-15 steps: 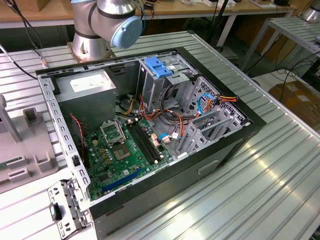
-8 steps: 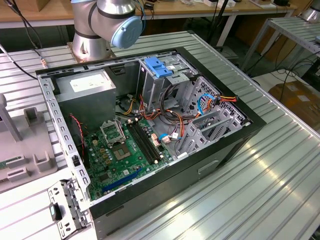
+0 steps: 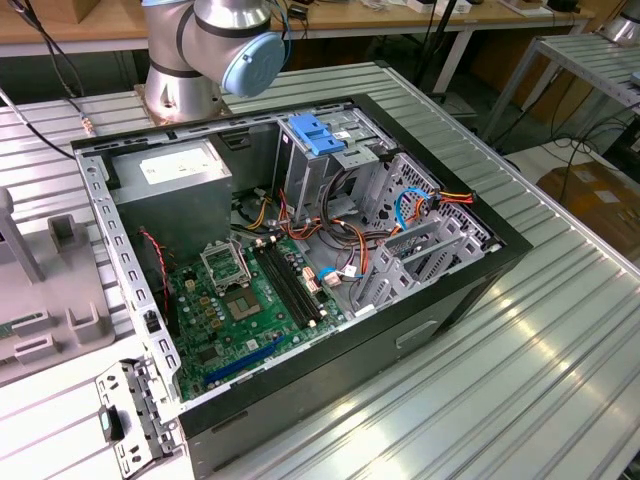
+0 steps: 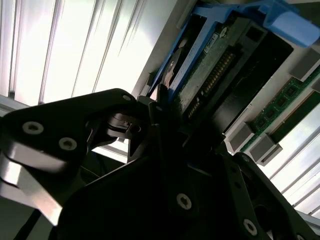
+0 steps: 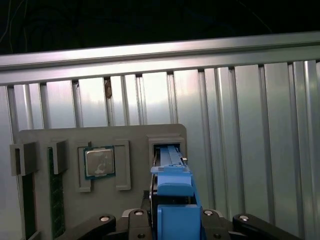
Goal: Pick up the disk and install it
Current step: 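Pick up the disk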
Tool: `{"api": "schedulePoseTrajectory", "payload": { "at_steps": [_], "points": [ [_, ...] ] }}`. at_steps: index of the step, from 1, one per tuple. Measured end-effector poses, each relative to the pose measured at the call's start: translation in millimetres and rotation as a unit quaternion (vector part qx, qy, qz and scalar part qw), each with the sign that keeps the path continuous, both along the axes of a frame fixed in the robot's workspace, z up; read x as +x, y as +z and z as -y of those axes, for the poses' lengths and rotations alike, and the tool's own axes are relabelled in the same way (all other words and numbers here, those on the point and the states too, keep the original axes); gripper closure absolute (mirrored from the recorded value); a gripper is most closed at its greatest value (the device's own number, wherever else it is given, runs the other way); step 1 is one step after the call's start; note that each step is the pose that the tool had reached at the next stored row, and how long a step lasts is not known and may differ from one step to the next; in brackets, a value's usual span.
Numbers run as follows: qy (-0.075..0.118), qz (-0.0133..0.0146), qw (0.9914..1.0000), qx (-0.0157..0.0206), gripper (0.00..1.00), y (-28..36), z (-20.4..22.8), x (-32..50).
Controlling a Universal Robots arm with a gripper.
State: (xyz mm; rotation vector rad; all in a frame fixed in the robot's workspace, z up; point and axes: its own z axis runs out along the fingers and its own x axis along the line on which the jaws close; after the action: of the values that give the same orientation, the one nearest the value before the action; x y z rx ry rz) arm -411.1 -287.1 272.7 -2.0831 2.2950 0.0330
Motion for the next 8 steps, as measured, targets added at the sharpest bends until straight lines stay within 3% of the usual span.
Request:
{"api": "schedulePoseTrajectory", "payload": {
  "at_steps": [8],
  "points": [
    [0.000, -0.0002, 1.00000, -0.0001, 0.64, 6.6, 0.0, 0.0]
  ]
}}
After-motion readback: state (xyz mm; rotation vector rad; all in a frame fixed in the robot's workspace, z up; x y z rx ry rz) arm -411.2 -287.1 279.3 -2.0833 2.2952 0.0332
